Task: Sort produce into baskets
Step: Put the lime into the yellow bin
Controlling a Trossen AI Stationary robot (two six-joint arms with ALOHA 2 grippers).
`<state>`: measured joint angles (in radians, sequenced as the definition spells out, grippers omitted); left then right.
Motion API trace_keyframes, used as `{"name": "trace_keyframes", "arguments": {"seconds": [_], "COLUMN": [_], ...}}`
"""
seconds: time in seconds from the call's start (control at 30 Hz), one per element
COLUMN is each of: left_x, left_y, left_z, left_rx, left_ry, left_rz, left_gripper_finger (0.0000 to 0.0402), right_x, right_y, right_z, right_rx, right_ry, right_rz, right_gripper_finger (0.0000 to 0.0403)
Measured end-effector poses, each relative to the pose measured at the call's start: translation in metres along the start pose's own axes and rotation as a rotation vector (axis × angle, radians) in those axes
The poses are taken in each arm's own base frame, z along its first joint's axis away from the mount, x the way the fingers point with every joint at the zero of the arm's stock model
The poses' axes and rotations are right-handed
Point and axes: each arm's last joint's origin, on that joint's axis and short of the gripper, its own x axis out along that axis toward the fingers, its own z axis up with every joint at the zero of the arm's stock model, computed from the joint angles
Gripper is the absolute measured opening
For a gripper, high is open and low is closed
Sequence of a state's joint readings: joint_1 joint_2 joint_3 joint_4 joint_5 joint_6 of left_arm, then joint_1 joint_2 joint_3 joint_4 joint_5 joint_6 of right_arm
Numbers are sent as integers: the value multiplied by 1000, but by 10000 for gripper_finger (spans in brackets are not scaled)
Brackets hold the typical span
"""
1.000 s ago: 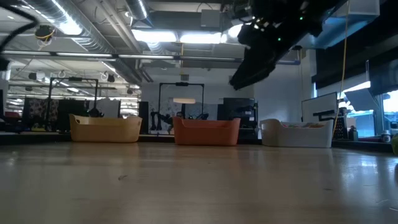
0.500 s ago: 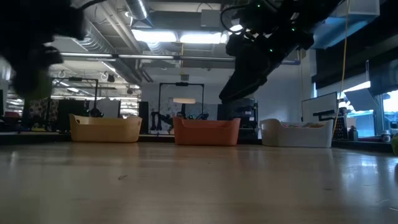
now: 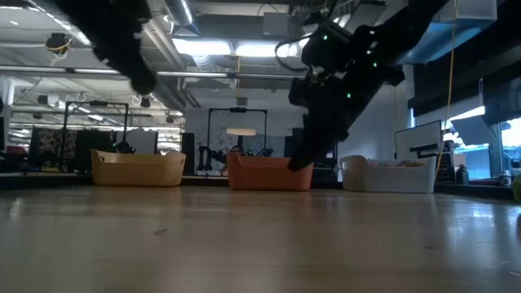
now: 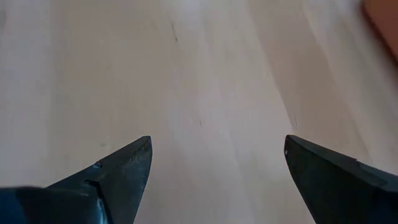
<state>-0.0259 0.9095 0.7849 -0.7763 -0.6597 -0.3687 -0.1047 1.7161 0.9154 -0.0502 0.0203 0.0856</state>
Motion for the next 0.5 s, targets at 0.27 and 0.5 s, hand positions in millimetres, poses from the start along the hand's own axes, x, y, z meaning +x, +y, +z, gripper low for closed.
{"name": "trace_keyframes", "arguments": {"seconds": [0.27, 0.5], "left_x": [22, 51], "left_y": [30, 56], "left_z": [24, 28], "left_rx": [-34, -79], "left_ry": [-90, -62], "left_rz": [185, 334], "left_gripper_finger": [168, 168], "right_x": [13, 13], "right_y": [-5, -5], "right_z": [-9, -9], "right_rx": [39, 67], "right_ry": [41, 35], "right_rz": [-169, -151], "right_gripper_finger": [356, 356]}}
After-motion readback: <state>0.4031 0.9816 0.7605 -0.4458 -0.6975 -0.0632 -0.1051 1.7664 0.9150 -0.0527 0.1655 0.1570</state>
